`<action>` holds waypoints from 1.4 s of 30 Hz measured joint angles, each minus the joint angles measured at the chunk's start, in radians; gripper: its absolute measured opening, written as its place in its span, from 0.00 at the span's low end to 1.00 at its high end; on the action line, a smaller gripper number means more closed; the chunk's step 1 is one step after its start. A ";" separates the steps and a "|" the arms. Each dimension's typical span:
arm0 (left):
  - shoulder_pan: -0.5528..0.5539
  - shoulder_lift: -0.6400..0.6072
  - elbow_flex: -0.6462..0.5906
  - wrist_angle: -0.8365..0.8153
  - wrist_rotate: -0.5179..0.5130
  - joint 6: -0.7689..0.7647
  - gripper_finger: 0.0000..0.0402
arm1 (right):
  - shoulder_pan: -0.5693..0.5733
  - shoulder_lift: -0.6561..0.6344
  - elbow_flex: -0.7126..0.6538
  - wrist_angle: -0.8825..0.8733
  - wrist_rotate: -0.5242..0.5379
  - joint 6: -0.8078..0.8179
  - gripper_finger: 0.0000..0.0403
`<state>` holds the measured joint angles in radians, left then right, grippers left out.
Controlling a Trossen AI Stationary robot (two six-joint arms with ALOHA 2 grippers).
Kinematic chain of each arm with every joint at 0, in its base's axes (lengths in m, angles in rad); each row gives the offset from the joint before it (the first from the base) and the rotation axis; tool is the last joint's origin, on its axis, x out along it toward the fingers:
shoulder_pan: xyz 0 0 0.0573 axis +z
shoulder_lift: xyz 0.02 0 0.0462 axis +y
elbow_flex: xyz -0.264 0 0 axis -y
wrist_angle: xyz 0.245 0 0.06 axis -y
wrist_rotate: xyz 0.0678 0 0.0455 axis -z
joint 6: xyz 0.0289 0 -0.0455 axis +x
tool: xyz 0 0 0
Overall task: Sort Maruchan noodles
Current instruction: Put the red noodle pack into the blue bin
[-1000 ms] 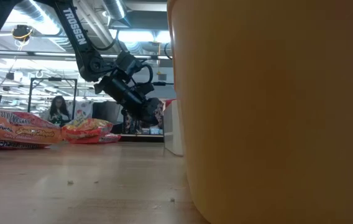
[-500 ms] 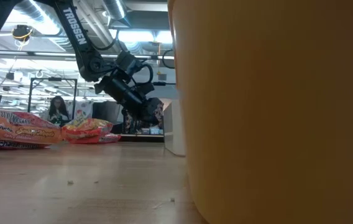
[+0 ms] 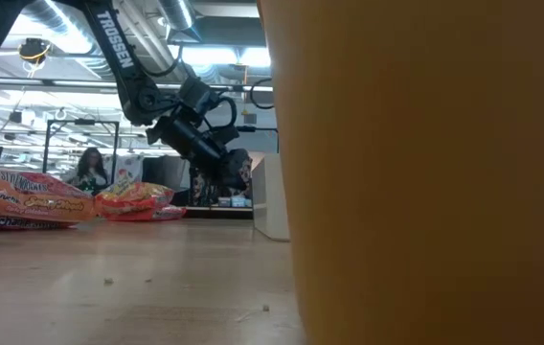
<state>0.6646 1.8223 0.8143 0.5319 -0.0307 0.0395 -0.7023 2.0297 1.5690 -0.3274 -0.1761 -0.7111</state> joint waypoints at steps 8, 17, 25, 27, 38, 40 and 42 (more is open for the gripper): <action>-0.020 -0.126 0.000 -0.142 -0.003 0.034 0.04 | 0.046 -0.129 0.114 -0.408 -0.026 0.021 0.52; -0.202 -0.371 0.000 -0.388 -0.007 0.049 0.04 | 0.118 -0.358 0.094 -0.781 -0.018 0.356 0.44; -0.457 -0.527 -0.124 -0.411 0.005 -0.038 0.04 | 0.294 -0.558 -0.087 -0.889 0.050 0.652 0.39; -0.516 -0.567 -0.178 -0.357 -0.003 -0.061 0.04 | 0.335 -0.612 -0.150 -0.900 0.083 0.705 0.38; -0.640 -0.631 -0.354 -0.147 -0.008 -0.130 0.04 | 0.205 -0.779 -0.438 -0.784 0.197 0.739 0.38; -0.640 -0.631 -0.355 -0.146 -0.009 -0.142 0.04 | 0.118 -0.767 -0.451 -0.788 0.184 0.699 0.38; -0.640 -0.631 -0.355 -0.140 -0.009 -0.142 0.04 | 0.045 -0.745 -0.452 -0.792 0.175 0.650 0.38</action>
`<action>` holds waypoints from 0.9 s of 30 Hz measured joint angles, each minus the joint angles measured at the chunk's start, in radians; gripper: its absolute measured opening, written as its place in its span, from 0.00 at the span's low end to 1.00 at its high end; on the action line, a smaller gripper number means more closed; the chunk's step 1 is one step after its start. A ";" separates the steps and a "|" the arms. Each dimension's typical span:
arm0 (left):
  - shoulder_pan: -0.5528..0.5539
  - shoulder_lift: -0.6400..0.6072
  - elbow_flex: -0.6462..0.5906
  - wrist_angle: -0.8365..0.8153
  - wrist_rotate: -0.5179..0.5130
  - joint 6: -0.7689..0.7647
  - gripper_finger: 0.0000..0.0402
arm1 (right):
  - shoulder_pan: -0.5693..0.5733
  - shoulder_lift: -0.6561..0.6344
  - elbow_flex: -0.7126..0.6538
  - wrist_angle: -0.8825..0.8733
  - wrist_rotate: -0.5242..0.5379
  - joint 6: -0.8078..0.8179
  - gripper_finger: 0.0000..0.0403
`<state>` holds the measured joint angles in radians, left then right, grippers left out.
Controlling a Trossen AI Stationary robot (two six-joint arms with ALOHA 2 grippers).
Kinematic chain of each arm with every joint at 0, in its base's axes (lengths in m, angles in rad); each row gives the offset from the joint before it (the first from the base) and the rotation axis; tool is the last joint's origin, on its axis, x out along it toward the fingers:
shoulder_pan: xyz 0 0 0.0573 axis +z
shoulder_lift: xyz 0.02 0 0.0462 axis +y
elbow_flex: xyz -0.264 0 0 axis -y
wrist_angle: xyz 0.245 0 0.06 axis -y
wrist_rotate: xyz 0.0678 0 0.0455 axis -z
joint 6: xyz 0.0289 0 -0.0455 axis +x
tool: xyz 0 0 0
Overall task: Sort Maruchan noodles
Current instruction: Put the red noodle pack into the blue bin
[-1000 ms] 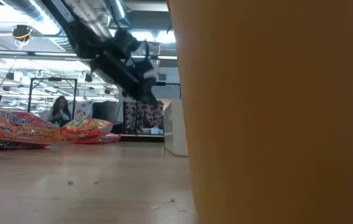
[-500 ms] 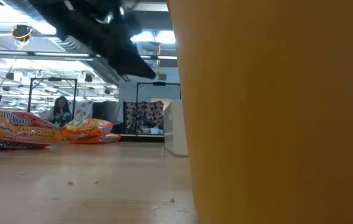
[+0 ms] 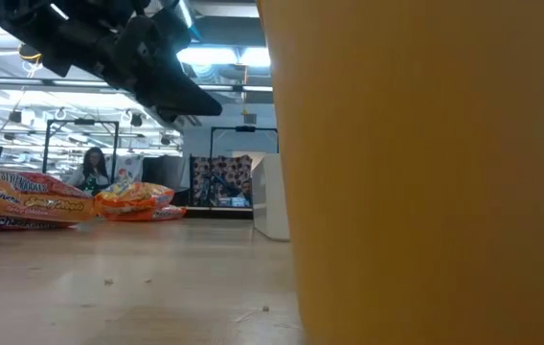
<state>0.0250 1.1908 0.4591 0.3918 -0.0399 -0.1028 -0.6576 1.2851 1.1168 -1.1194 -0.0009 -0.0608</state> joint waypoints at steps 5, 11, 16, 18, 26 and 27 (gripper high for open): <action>0.000 0.000 0.000 0.018 -0.001 0.007 0.04 | -0.133 0.049 -0.001 0.016 0.010 -0.096 0.39; 0.001 0.000 0.000 0.022 -0.001 0.087 0.04 | -0.182 0.111 -0.001 0.018 0.001 -0.192 0.54; 0.015 0.000 0.000 0.022 0.000 0.113 0.04 | -0.209 0.177 0.000 -0.010 0.036 -0.268 0.72; 0.027 0.000 0.000 0.022 0.002 0.114 0.04 | -0.228 0.205 0.000 -0.035 0.008 -0.292 0.75; 0.067 0.002 0.000 -0.010 0.129 0.180 0.04 | -0.287 0.289 0.000 -0.086 -0.084 -0.337 0.76; 0.066 0.005 0.000 -0.009 0.143 0.185 0.04 | -0.287 0.295 0.000 -0.085 -0.084 -0.343 0.76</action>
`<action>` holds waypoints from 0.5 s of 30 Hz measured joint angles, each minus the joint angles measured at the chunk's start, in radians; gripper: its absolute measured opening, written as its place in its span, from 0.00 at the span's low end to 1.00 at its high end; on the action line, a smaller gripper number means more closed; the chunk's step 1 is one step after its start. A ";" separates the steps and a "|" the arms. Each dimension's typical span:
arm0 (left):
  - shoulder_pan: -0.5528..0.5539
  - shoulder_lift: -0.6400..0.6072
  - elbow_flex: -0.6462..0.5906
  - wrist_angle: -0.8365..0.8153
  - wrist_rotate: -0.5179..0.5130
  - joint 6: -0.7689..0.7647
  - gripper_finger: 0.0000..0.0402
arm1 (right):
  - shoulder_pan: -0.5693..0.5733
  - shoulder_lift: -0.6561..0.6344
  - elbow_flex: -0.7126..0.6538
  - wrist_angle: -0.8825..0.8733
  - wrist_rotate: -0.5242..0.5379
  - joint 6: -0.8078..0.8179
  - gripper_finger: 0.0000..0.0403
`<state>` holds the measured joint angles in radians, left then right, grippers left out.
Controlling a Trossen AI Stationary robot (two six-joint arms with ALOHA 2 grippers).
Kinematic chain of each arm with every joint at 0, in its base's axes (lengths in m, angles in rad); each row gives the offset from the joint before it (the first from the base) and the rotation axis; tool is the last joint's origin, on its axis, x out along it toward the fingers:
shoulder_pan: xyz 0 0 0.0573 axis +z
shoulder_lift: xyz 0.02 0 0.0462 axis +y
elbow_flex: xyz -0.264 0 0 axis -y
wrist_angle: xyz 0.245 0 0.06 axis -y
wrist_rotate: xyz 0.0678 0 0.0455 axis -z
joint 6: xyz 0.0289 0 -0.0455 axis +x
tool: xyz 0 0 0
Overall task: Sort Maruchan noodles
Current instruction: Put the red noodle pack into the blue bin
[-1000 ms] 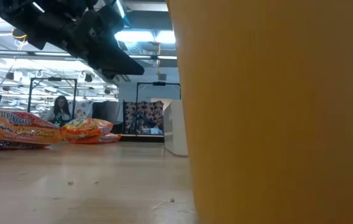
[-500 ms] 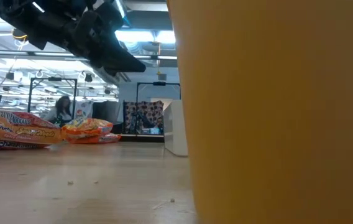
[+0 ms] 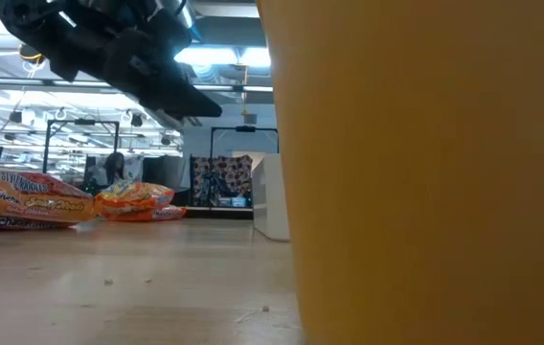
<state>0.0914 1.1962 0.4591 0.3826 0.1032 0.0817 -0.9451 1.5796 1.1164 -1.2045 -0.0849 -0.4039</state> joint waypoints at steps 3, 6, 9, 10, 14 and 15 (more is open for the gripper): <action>0.000 0.002 0.000 -0.003 0.017 0.001 0.04 | 0.001 0.022 0.000 0.007 0.004 -0.029 0.76; 0.000 0.002 0.000 -0.002 0.017 0.002 0.04 | 0.002 0.044 -0.002 0.007 0.035 -0.049 0.76; 0.000 0.002 0.000 -0.001 0.017 0.008 0.04 | 0.002 0.056 -0.030 0.025 0.040 -0.053 0.76; 0.000 0.002 0.000 -0.001 0.017 0.008 0.04 | 0.002 0.059 -0.044 0.030 0.040 -0.055 0.76; 0.000 0.002 0.000 0.000 0.018 0.009 0.04 | 0.003 0.059 -0.102 0.052 0.039 -0.075 0.76; 0.000 0.002 0.000 0.000 0.018 0.010 0.04 | 0.003 0.059 -0.112 0.060 0.030 -0.075 0.76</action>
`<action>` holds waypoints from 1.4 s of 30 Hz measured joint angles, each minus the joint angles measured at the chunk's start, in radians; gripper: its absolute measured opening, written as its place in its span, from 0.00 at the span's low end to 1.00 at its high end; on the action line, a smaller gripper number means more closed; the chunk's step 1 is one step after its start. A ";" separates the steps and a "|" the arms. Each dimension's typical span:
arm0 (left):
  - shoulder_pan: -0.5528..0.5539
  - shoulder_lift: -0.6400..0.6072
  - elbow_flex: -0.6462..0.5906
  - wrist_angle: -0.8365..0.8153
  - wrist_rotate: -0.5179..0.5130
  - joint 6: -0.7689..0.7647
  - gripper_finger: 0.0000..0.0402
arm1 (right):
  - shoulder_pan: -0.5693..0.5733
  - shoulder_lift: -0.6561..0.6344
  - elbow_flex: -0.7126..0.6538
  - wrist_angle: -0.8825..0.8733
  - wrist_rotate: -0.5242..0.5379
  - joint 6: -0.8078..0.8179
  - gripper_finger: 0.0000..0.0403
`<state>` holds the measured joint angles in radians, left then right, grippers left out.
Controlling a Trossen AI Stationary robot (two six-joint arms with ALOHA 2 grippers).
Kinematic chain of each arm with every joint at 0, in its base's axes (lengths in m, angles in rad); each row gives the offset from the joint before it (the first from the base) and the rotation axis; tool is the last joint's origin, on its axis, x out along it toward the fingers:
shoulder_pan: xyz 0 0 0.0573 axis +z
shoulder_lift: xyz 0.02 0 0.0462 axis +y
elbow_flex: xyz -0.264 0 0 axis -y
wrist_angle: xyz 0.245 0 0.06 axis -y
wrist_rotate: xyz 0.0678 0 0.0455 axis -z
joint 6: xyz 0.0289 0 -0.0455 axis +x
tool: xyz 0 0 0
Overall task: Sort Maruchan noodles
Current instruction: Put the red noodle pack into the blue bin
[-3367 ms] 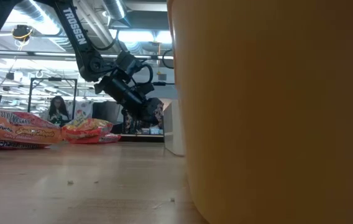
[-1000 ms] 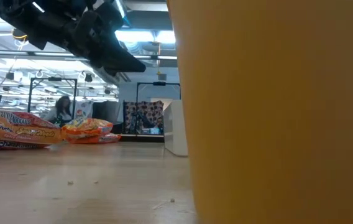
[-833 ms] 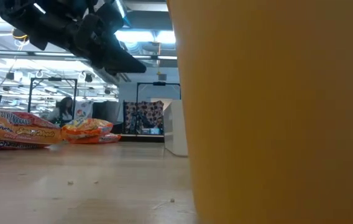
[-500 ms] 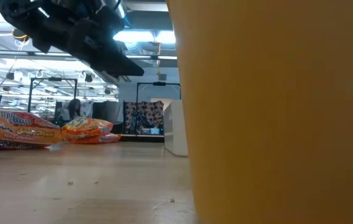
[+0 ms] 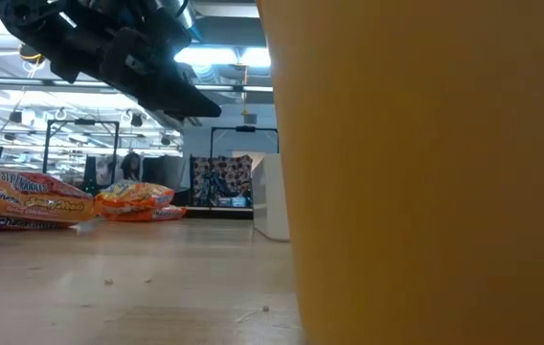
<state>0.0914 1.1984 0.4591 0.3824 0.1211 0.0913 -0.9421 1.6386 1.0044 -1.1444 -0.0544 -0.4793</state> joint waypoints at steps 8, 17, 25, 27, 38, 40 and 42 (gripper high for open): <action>0.000 0.000 0.000 0.000 -0.001 0.025 0.04 | 0.000 -0.001 -0.039 0.027 -0.066 0.005 0.72; 0.000 0.000 0.000 0.000 -0.008 0.027 0.04 | 0.000 -0.001 -0.039 0.007 -0.141 0.011 0.38; 0.000 0.000 0.000 0.000 -0.009 0.042 0.04 | 0.000 -0.001 -0.039 -0.014 -0.141 -0.007 0.03; 0.000 0.000 0.000 0.000 -0.009 0.048 0.04 | 0.000 -0.001 -0.034 -0.026 -0.139 -0.022 0.02; 0.000 0.000 0.000 0.000 -0.025 0.051 0.04 | 0.020 -0.076 0.087 -0.070 -0.130 -0.023 0.00; 0.000 0.000 0.000 0.000 -0.040 0.051 0.04 | 0.044 -0.098 0.102 -0.069 -0.130 -0.023 0.00; 0.000 0.000 0.000 0.000 -0.055 0.051 0.04 | 0.069 -0.113 0.115 -0.071 -0.136 0.001 0.00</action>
<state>0.0917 1.1980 0.4595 0.3825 0.0662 0.1428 -0.8734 1.5254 1.1190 -1.2150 -0.1908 -0.4786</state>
